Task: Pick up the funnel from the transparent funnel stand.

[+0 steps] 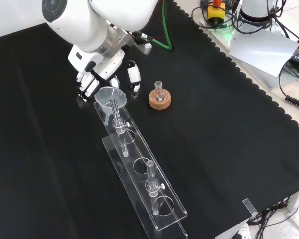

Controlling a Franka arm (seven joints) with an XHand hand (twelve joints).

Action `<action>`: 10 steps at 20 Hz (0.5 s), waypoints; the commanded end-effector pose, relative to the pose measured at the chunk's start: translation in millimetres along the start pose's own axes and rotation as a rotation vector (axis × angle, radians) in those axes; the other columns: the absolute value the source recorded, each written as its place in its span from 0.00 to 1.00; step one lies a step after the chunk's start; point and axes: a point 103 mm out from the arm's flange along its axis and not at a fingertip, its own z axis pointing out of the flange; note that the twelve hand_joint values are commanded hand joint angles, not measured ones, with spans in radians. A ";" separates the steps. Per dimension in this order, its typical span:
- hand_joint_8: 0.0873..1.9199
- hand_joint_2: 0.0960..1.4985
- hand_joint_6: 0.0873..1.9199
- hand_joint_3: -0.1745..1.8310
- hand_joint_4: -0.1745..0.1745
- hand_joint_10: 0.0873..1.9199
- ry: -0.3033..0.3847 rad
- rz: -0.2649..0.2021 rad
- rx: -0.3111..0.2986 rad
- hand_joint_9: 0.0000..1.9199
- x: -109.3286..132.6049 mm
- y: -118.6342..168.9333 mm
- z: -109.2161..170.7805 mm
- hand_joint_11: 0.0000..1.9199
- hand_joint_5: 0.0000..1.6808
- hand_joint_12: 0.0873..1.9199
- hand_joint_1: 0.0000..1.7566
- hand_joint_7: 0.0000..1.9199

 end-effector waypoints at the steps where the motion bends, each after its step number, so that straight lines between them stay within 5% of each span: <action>1: 0.32 0.34 0.00 0.42 0.23 0.37 0.020 -0.010 -0.013 0.19 -7.3 -6.9 -2.6 0.15 0.06 0.72 0.43 0.00; 10: 0.33 0.34 0.00 0.42 0.23 0.36 -0.011 0.008 -0.014 0.20 -8.3 -11.2 -3.3 0.15 0.06 0.72 0.43 0.00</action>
